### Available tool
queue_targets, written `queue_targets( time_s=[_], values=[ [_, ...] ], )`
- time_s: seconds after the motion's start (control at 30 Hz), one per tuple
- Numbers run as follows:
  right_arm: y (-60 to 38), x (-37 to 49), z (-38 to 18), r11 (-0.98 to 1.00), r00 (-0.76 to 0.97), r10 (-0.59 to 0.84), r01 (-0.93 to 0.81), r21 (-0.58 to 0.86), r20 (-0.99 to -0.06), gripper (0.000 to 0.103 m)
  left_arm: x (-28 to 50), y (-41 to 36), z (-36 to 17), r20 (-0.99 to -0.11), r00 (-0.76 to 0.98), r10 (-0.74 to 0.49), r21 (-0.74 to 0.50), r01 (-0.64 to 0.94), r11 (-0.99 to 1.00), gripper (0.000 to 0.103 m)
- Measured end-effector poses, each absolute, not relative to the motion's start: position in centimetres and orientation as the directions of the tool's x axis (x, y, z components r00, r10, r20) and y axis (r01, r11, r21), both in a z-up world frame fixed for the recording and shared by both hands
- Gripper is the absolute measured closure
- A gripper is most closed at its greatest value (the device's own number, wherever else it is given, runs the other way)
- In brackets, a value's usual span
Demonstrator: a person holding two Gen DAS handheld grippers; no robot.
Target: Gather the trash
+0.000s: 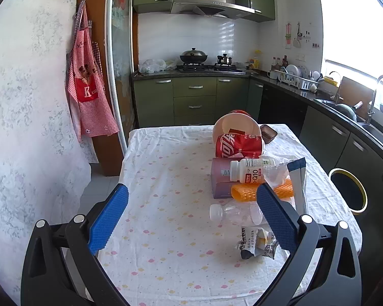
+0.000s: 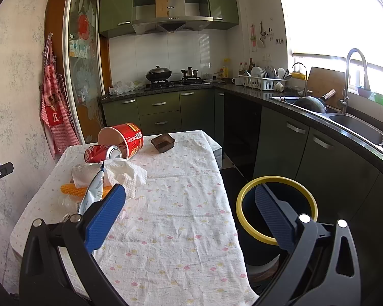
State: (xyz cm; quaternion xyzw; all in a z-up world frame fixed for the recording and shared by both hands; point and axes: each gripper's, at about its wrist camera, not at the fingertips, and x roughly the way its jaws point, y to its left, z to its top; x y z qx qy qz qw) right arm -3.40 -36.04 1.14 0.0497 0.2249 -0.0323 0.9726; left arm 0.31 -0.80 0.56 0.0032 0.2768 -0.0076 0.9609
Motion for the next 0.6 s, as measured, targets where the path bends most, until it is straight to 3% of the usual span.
queue_targets(
  time_s=[0.6],
  values=[
    [-36.09,-3.22,0.70,0.993,0.895,-0.041,0.086,0.081,-0.445,0.006,0.55,-1.00,0.42,-0.536,0.844,-0.013,0.008,0.020,1.000,0.004]
  ],
)
